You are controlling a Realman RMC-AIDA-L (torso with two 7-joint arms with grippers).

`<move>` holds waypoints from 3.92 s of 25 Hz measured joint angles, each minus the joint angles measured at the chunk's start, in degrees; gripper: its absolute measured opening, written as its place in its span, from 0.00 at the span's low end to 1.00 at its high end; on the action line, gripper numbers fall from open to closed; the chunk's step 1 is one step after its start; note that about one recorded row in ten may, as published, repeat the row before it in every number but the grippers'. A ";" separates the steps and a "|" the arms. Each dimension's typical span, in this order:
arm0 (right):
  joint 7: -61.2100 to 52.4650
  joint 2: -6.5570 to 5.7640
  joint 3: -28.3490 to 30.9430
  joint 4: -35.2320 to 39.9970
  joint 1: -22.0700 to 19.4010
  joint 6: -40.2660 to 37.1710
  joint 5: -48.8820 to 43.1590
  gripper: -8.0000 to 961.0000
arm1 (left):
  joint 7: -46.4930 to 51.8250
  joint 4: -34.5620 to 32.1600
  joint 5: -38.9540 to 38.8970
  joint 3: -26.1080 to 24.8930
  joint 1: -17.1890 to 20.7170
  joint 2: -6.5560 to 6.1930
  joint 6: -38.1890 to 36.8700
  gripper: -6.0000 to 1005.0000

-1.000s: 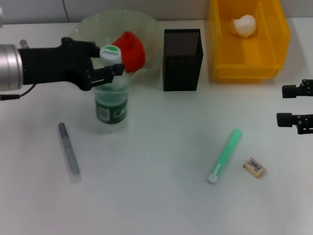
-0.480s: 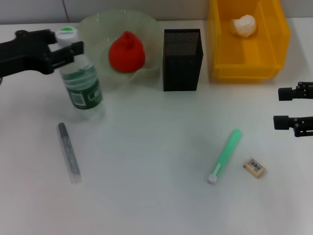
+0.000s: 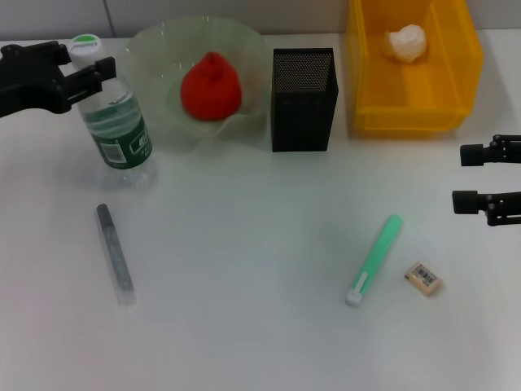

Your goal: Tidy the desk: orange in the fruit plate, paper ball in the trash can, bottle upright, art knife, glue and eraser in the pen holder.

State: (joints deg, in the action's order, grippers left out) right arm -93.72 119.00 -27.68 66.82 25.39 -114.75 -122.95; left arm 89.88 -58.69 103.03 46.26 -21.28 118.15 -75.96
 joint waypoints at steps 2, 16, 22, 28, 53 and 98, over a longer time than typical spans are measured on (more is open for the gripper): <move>0.17 0.00 0.00 -0.38 0.10 0.25 0.00 0.78 | -0.57 1.12 -0.02 -0.01 -0.34 0.04 0.34 0.45; 0.46 0.00 0.00 -0.88 0.39 0.94 -0.01 0.78 | -4.40 4.92 -0.95 0.35 -1.16 0.41 2.03 0.46; 0.47 0.00 0.00 -0.85 0.37 0.93 -0.01 0.77 | -5.27 5.83 -1.45 0.34 -1.18 0.40 2.07 0.46; 0.47 0.00 0.00 -0.58 0.33 0.78 -0.01 0.77 | -6.06 5.90 -1.80 0.48 -0.97 0.44 2.08 0.57; -19.46 -0.07 -46.16 29.82 13.20 -0.81 -18.51 0.77 | -19.30 9.82 -11.57 -13.20 13.35 -2.30 -26.35 0.81; -12.09 0.79 -82.07 1.67 21.30 23.84 -25.17 0.75 | -20.80 16.08 -10.83 -14.02 15.83 -1.86 -30.65 0.81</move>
State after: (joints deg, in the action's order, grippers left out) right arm -105.80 119.80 -109.75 68.49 46.69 -90.91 -148.12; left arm 69.08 -42.61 92.20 32.24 -5.45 116.30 -106.60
